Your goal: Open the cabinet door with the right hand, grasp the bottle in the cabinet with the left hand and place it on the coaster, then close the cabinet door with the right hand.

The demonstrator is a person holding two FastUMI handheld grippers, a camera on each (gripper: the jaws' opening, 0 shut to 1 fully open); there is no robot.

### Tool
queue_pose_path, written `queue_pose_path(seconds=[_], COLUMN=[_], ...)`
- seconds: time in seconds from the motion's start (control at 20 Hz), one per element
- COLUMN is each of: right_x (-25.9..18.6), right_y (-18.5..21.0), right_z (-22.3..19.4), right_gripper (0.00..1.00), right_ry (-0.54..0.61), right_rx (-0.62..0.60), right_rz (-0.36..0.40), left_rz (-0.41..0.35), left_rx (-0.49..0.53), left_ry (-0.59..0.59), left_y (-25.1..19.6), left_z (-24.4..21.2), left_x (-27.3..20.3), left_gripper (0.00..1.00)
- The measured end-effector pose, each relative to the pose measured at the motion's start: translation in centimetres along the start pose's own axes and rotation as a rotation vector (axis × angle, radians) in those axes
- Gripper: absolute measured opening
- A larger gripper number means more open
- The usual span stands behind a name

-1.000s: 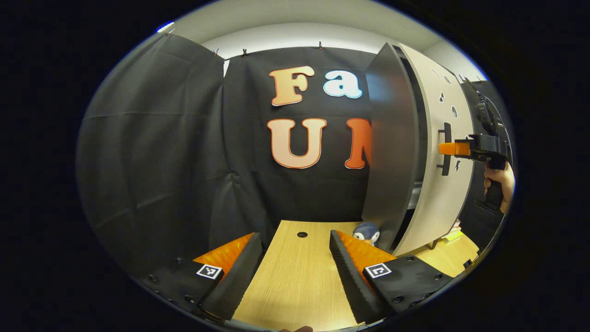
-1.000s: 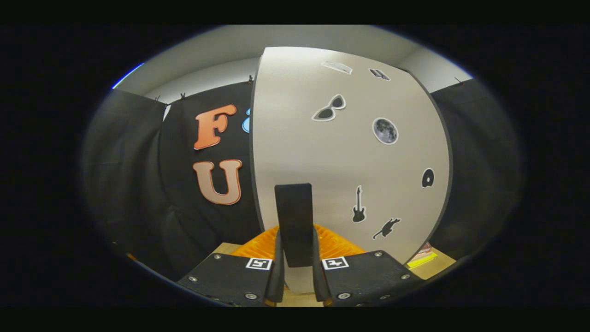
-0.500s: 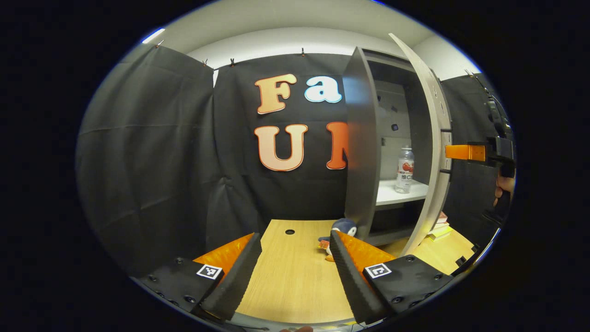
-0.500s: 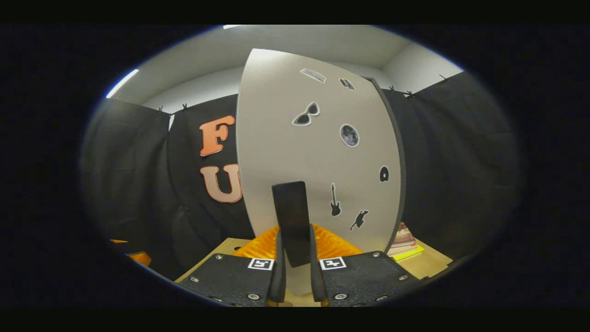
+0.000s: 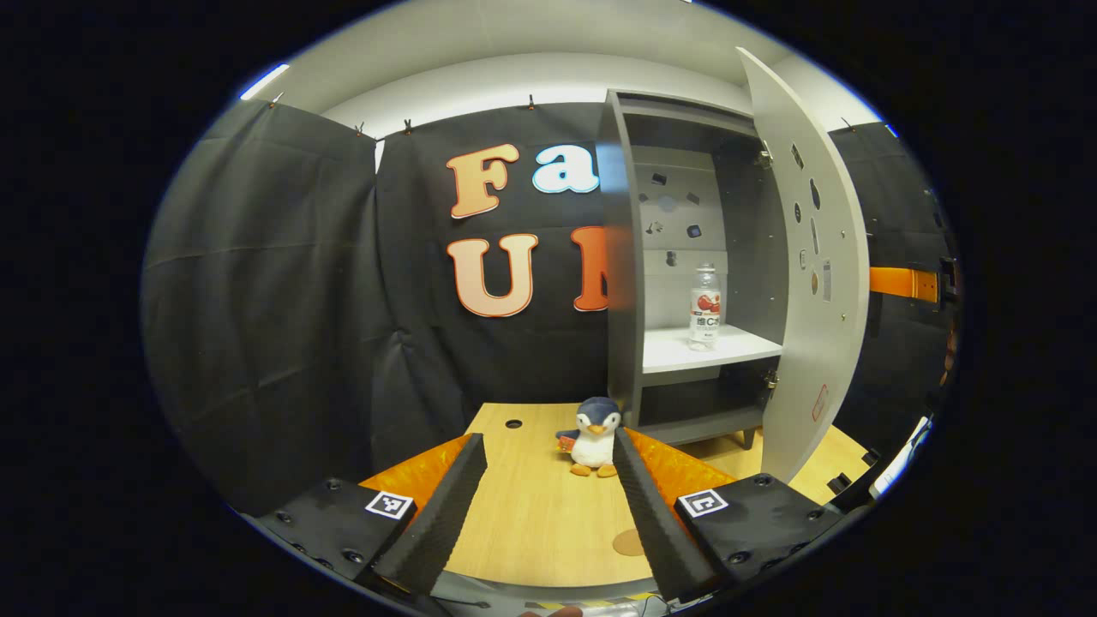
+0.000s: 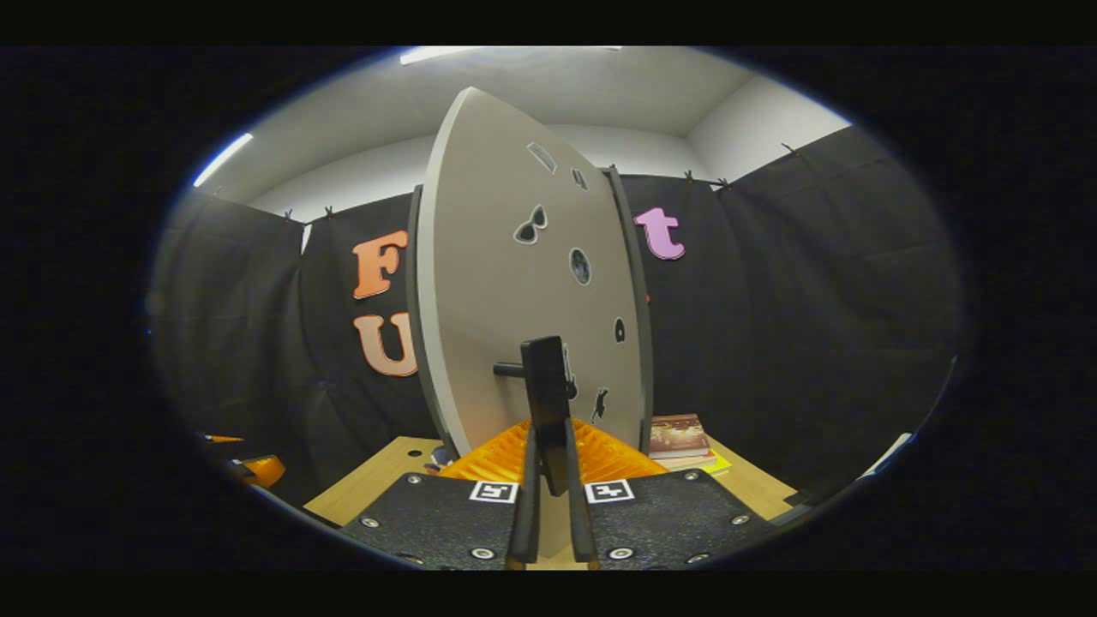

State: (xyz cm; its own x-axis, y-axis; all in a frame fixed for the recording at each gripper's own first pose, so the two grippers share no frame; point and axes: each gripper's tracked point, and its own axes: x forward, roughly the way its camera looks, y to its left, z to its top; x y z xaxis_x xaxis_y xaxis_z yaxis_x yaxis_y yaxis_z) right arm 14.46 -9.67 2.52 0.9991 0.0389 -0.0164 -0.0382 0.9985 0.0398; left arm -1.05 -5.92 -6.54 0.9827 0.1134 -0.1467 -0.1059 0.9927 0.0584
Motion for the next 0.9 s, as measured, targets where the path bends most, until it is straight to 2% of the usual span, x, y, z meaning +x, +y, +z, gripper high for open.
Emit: queue_pose_path(seconds=[0.3,0.35,0.4,0.45,0.55,0.8,0.9], right_x=[-1.2,-1.2,-1.2,-1.4,-1.6,-1.6,-1.6], right_y=[-3.8,-4.5,-5.3,-6.0,-7.4,-10.4,-11.6], right_z=[0.4,0.6,0.7,0.8,0.8,0.8,0.9], right_gripper=[0.14,0.12,0.07,0.07,0.15,0.15,0.05], right_ry=[-0.002,-0.008,-0.009,-0.01,-0.008,-0.005,-0.003], right_rx=[-0.003,0.0,0.0,0.003,0.005,0.015,0.011], right_rz=[-0.012,-0.017,-0.02,-0.022,-0.027,-0.035,-0.046], left_rz=[-0.042,-0.045,-0.047,-0.049,-0.051,-0.055,-0.057], left_rx=[0.002,0.002,0.002,0.002,0.003,0.008,0.008], left_ry=[0.017,0.02,0.023,0.025,0.026,0.027,0.027], left_y=[-5.1,-5.7,-6.2,-6.7,-7.7,-9.7,-10.6], left_z=[-0.8,-0.8,-0.9,-1.0,-0.9,-0.7,-0.6], left_x=[-1.0,-1.1,-1.1,-1.1,-1.3,-0.9,-0.8], left_gripper=[0.94,0.94,0.99,0.98,0.96,0.96,0.98])
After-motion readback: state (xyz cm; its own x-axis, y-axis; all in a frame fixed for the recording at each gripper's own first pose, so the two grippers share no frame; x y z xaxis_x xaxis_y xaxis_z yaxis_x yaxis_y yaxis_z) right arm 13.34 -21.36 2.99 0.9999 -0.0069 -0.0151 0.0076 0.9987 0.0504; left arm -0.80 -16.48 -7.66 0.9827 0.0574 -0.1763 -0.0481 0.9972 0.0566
